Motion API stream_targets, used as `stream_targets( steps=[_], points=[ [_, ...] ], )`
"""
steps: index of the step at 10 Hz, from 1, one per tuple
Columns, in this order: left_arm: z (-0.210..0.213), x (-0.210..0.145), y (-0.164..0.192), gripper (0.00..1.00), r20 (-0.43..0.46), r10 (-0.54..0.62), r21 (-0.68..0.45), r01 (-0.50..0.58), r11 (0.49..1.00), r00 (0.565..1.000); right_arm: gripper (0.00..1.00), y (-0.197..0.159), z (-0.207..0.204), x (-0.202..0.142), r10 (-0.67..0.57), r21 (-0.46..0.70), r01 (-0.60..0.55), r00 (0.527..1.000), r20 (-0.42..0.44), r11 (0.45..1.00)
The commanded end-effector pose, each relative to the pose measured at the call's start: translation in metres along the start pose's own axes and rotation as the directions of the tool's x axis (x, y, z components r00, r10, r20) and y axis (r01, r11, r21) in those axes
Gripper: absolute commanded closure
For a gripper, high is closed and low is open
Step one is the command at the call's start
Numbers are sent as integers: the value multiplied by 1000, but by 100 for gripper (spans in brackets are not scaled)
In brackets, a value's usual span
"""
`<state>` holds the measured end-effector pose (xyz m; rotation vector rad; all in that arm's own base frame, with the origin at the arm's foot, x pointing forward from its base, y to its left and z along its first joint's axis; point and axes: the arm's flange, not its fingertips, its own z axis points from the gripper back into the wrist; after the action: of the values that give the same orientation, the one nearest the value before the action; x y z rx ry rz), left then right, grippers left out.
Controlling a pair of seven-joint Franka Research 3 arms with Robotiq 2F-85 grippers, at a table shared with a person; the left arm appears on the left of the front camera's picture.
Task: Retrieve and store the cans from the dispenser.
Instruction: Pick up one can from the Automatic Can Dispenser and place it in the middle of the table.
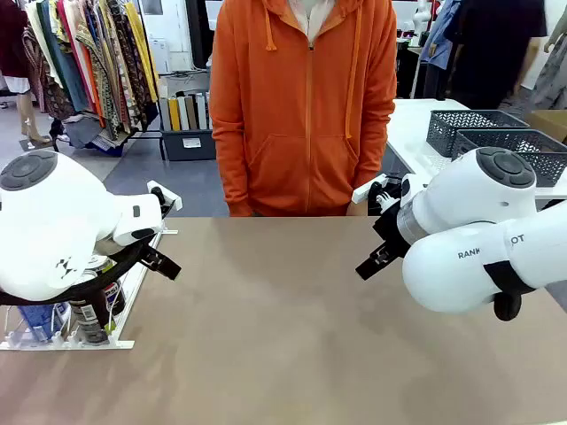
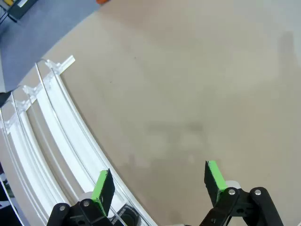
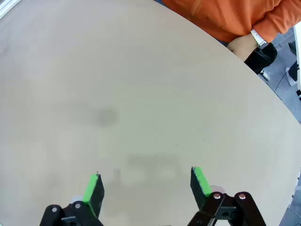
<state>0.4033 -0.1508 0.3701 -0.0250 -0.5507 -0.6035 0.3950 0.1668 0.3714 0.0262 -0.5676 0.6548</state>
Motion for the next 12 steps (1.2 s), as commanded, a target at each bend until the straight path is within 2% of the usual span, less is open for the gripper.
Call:
stream_targets(
  steps=[1,12],
  points=[
    [0,0,0,0,0,0,0,0,1000,1000,0,0,0,0,0,0,0,1000,0,1000],
    [0,0,0,0,0,0,0,0,1000,1000,0,0,0,0,0,0,0,1000,0,1000]
  ],
)
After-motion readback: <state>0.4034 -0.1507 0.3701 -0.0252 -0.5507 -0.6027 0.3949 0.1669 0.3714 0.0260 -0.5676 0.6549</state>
